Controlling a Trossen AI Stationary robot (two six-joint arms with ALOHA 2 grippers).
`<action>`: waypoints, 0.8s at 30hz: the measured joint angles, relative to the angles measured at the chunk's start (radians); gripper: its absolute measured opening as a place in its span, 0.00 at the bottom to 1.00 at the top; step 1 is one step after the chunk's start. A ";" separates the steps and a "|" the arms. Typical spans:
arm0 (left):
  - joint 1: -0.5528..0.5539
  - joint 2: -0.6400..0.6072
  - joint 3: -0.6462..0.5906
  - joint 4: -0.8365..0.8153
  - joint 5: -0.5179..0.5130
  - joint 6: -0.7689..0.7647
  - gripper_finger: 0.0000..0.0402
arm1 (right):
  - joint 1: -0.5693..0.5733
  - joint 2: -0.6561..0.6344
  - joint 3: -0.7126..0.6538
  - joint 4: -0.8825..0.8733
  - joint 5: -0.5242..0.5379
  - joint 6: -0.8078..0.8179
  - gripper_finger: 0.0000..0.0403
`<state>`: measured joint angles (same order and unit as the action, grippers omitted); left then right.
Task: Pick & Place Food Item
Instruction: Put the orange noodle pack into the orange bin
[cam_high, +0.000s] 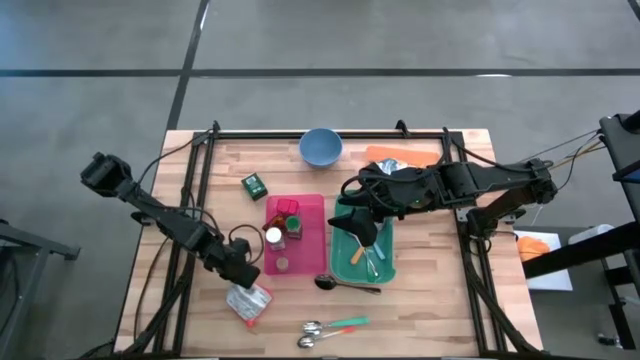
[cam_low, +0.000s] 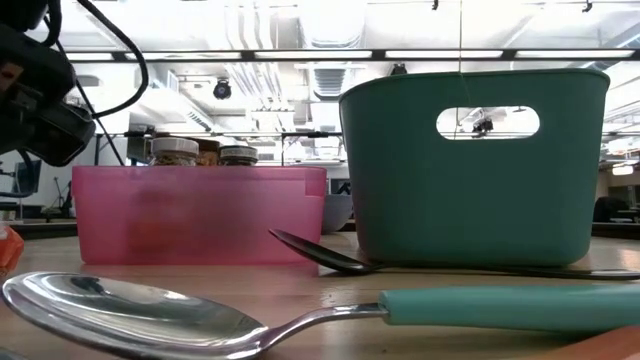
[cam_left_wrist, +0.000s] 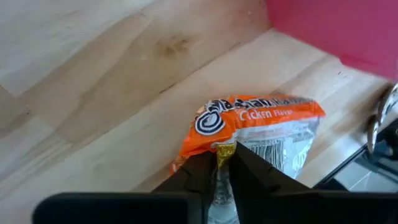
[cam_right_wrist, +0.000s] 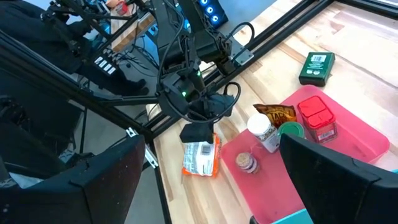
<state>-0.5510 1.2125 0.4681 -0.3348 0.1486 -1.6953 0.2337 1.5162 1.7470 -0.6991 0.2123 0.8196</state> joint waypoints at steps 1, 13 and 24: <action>0.000 0.000 0.005 -0.002 0.002 0.013 0.11 | 0.000 0.000 0.000 0.000 0.000 0.000 0.91; 0.000 -0.050 0.141 -0.111 0.009 0.166 0.00 | 0.000 0.000 0.000 -0.002 -0.003 0.019 0.91; -0.006 -0.126 0.351 -0.298 -0.029 0.269 0.00 | 0.000 0.000 0.000 -0.006 -0.003 0.038 0.91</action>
<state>-0.5566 1.0865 0.8188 -0.6327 0.1200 -1.4260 0.2337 1.5165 1.7470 -0.7052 0.2096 0.8574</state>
